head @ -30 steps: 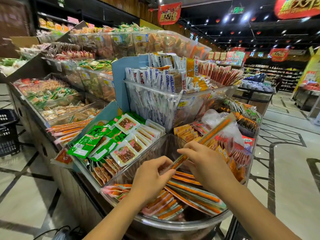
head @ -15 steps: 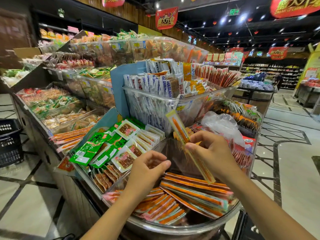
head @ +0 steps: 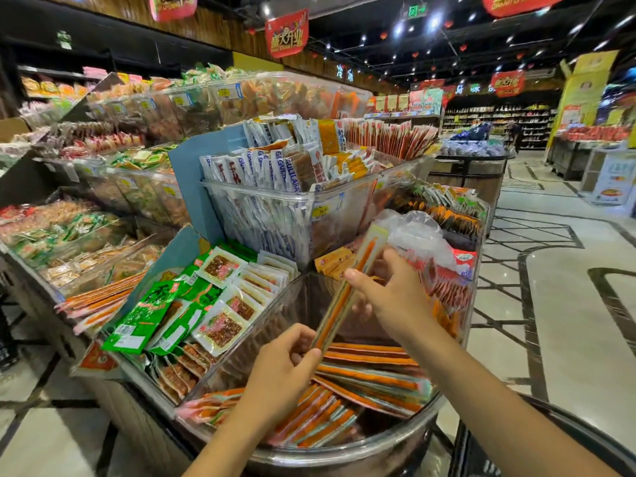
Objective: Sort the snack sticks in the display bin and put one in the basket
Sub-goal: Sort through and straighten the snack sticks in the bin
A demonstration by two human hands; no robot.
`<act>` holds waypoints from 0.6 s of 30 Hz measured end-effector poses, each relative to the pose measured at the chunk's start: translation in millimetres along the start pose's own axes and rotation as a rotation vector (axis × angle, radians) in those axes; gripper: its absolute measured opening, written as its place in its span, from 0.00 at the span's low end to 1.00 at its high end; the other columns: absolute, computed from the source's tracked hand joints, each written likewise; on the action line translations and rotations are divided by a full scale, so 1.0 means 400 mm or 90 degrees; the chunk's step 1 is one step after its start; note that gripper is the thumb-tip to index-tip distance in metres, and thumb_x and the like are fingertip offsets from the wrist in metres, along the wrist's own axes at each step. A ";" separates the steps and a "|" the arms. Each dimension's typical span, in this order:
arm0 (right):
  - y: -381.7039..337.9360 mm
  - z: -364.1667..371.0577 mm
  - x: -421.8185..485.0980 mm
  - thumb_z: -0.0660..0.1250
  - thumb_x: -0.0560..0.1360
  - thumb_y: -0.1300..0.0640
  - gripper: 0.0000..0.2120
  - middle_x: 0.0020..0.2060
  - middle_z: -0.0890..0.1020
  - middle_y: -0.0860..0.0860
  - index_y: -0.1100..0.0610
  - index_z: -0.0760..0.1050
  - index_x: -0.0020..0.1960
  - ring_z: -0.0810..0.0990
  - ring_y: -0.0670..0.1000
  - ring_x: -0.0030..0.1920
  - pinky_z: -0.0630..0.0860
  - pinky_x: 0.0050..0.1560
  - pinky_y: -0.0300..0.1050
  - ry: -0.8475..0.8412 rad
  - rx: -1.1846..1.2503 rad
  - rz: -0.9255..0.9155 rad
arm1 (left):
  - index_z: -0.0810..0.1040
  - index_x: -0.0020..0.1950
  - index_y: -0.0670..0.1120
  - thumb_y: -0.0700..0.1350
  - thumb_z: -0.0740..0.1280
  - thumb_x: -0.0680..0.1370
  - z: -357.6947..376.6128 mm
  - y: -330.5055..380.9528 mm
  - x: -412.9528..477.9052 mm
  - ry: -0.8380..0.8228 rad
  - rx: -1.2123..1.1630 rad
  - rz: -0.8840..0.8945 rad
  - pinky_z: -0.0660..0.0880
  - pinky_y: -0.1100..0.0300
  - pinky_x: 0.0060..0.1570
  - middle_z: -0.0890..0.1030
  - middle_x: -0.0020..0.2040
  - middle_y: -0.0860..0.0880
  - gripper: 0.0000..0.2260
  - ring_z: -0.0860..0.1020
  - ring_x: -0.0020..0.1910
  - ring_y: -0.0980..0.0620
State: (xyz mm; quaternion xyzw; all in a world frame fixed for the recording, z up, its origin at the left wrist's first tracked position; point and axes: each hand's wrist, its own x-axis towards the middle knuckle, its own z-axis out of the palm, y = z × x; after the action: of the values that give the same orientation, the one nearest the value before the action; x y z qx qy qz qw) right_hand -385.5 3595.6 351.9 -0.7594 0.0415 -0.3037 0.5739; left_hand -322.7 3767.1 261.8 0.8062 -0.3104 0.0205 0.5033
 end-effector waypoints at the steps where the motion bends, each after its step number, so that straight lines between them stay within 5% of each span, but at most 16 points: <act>1: -0.003 -0.011 0.008 0.69 0.80 0.57 0.04 0.38 0.82 0.54 0.56 0.75 0.48 0.80 0.50 0.29 0.75 0.30 0.42 0.022 -0.013 -0.023 | 0.78 0.44 0.54 0.43 0.68 0.79 0.002 -0.003 0.001 0.008 0.033 -0.002 0.69 0.60 0.35 0.76 0.32 0.55 0.06 0.70 0.30 0.58; 8: 0.011 -0.072 0.027 0.61 0.84 0.56 0.14 0.33 0.82 0.62 0.63 0.77 0.46 0.83 0.52 0.28 0.77 0.29 0.47 0.065 -0.058 -0.046 | 0.73 0.42 0.54 0.58 0.74 0.74 0.002 0.003 -0.001 0.043 0.225 0.034 0.66 0.60 0.32 0.77 0.35 0.58 0.12 0.74 0.33 0.58; 15: 0.061 -0.105 0.010 0.56 0.85 0.59 0.16 0.33 0.82 0.61 0.66 0.77 0.46 0.85 0.51 0.32 0.81 0.36 0.55 0.058 -0.097 -0.026 | 0.74 0.51 0.59 0.57 0.71 0.76 -0.008 -0.004 0.028 0.069 0.406 0.073 0.77 0.57 0.39 0.79 0.39 0.59 0.08 0.78 0.40 0.59; 18: 0.085 -0.123 0.004 0.57 0.85 0.58 0.15 0.32 0.81 0.60 0.65 0.77 0.48 0.84 0.46 0.32 0.82 0.37 0.58 0.081 -0.130 -0.034 | 0.71 0.55 0.59 0.57 0.70 0.76 -0.005 0.003 0.058 0.065 0.478 0.101 0.76 0.58 0.35 0.80 0.41 0.57 0.12 0.79 0.41 0.56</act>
State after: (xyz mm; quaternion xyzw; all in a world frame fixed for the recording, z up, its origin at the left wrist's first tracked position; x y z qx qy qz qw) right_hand -399.7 3541.9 329.8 -0.7939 0.0885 -0.3608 0.4813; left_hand -304.2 3757.2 271.5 0.9057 -0.3175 0.2117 0.1849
